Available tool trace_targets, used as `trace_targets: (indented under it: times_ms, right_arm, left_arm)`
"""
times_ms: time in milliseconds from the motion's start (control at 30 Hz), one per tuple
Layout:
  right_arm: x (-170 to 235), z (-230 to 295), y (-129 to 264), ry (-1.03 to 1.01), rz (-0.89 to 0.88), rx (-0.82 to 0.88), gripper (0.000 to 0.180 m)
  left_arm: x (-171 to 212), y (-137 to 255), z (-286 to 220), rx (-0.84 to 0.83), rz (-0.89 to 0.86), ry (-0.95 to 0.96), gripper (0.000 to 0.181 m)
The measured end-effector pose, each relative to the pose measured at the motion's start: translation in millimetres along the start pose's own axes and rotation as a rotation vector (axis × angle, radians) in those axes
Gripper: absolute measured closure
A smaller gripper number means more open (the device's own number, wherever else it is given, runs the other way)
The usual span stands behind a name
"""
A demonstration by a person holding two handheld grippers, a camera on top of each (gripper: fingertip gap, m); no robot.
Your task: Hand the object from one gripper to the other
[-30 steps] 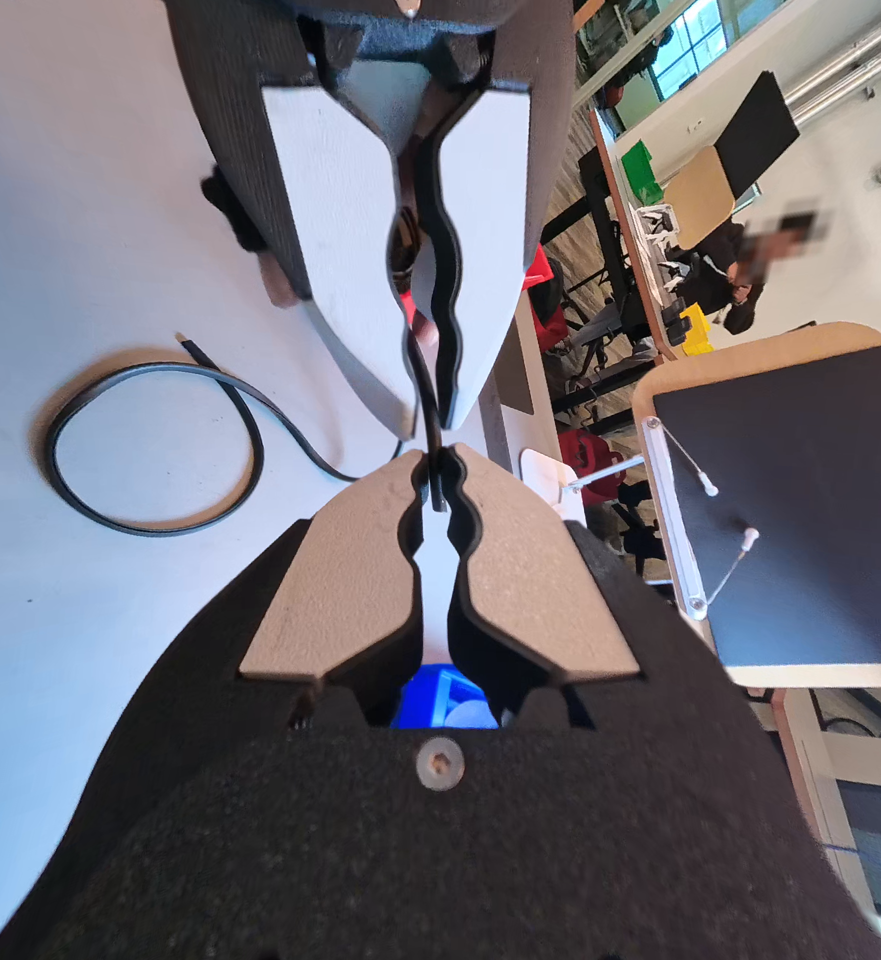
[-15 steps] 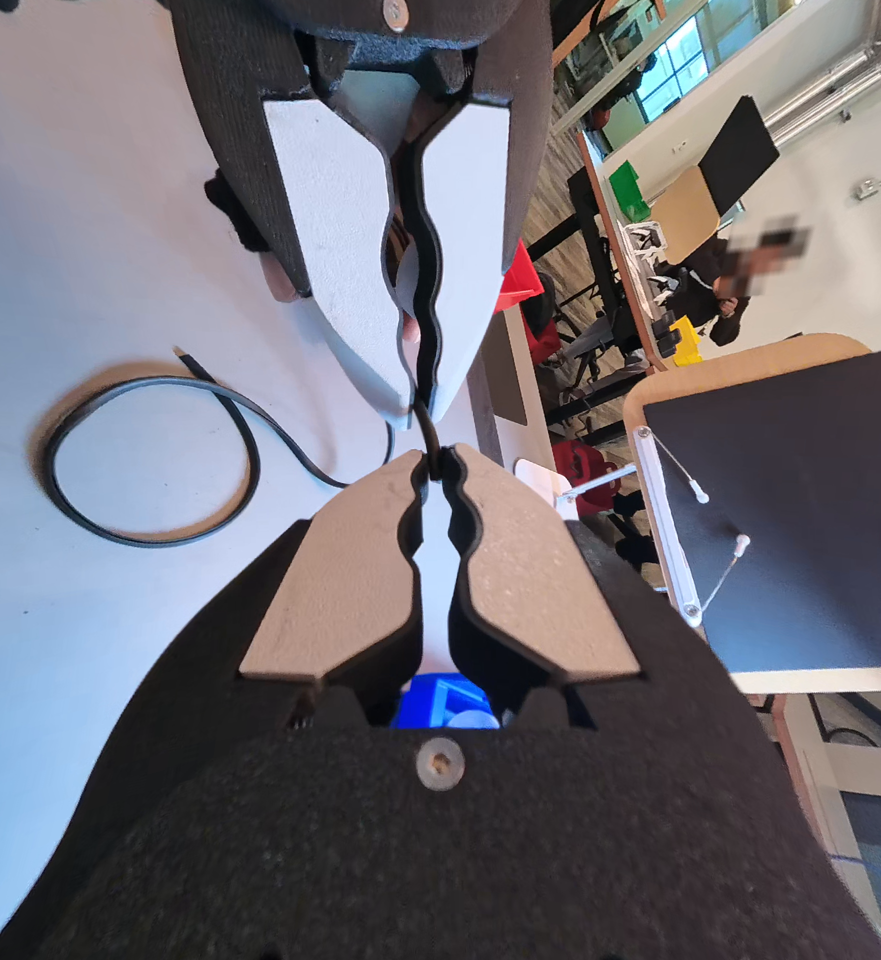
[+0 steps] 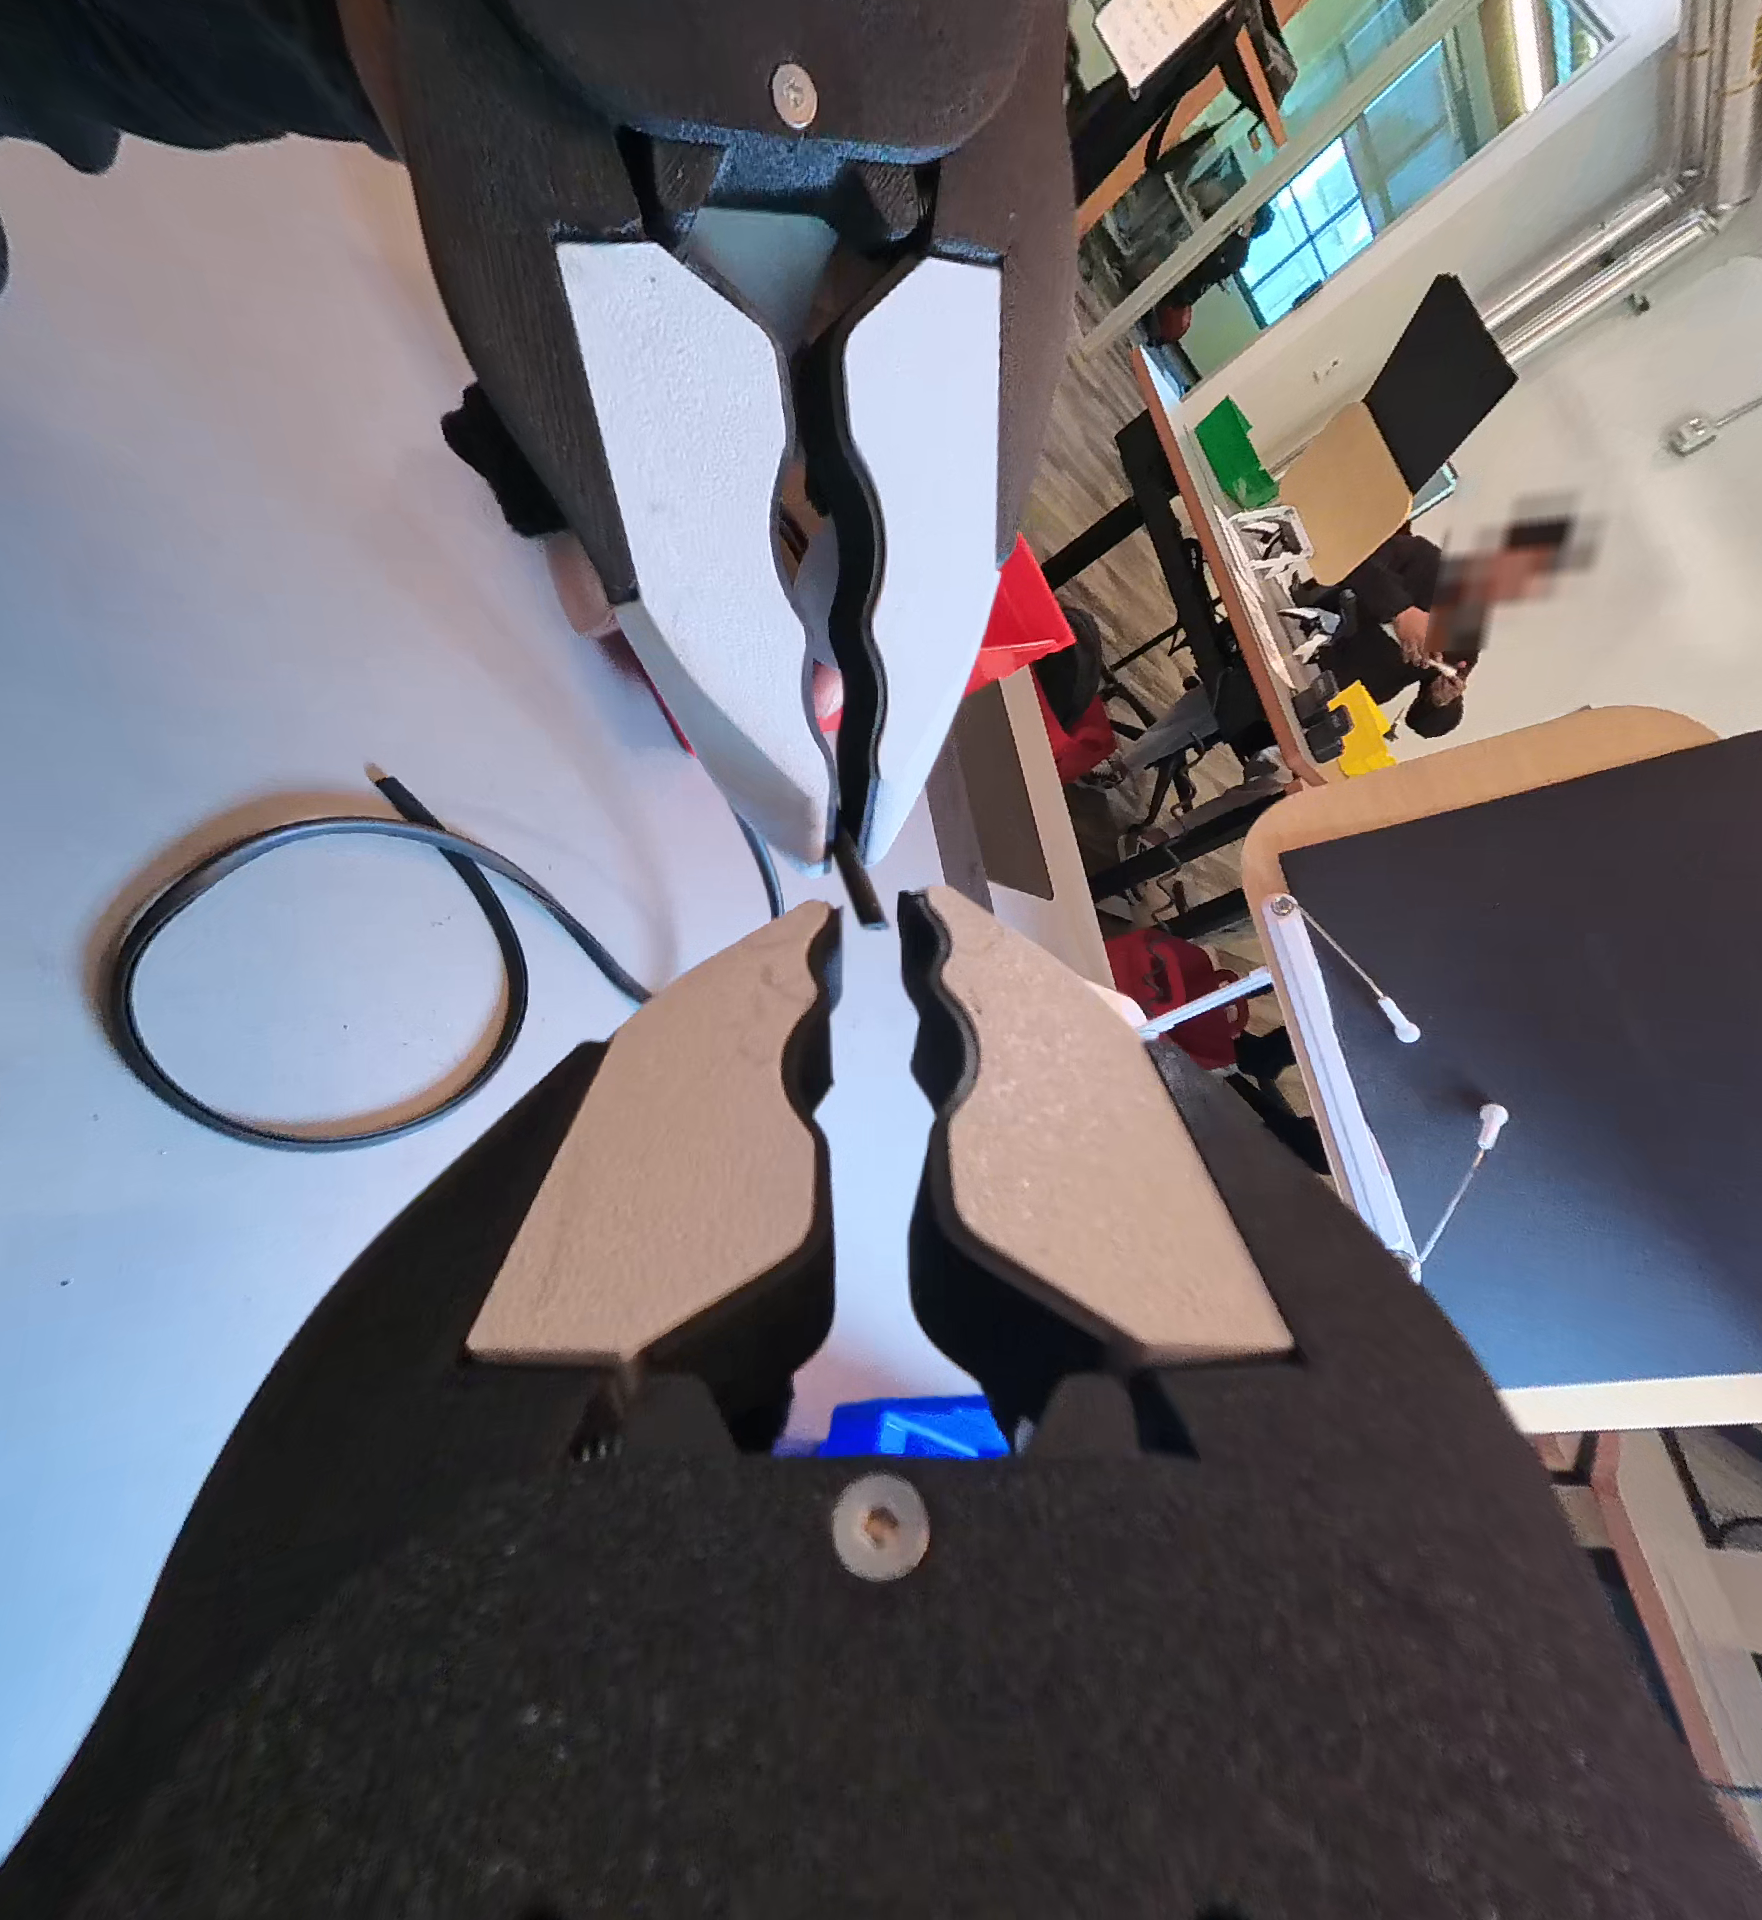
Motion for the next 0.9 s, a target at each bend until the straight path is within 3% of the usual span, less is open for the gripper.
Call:
trace_targets:
  times_ms: [400, 533, 733, 900]
  right_arm:
    - [-17.6, -2.3, 9.4, -0.044, -0.121, -0.003, 0.175]
    - [-31.2, -18.7, 24.0, -0.176, -0.272, 0.059, 0.169]
    - [-34.4, -22.7, 28.5, -0.344, -0.38, -0.038, 0.161]
    - [-49.5, -6.0, 20.1, -0.384, -0.42, -0.125, 0.16]
  left_arm:
    - [-4.9, 10.3, 0.0, 0.023, -0.059, -0.024, 0.176]
    - [-20.3, 27.9, 7.8, -0.015, -0.225, 0.029, 0.176]
    - [-47.0, 60.8, 10.2, 0.064, -0.585, 0.154, 0.177]
    - [-56.7, 65.0, 5.0, 0.154, -0.727, 0.22, 0.176]
Point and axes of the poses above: each gripper's, where its closed fingertips meet, y back along the fingers, x out of its underside, z = x × y across the jaws, the point moved 6 cm from there along y, back along the fingers, and after that the axes turned 3 degrees about x, right-handed, at the moved point
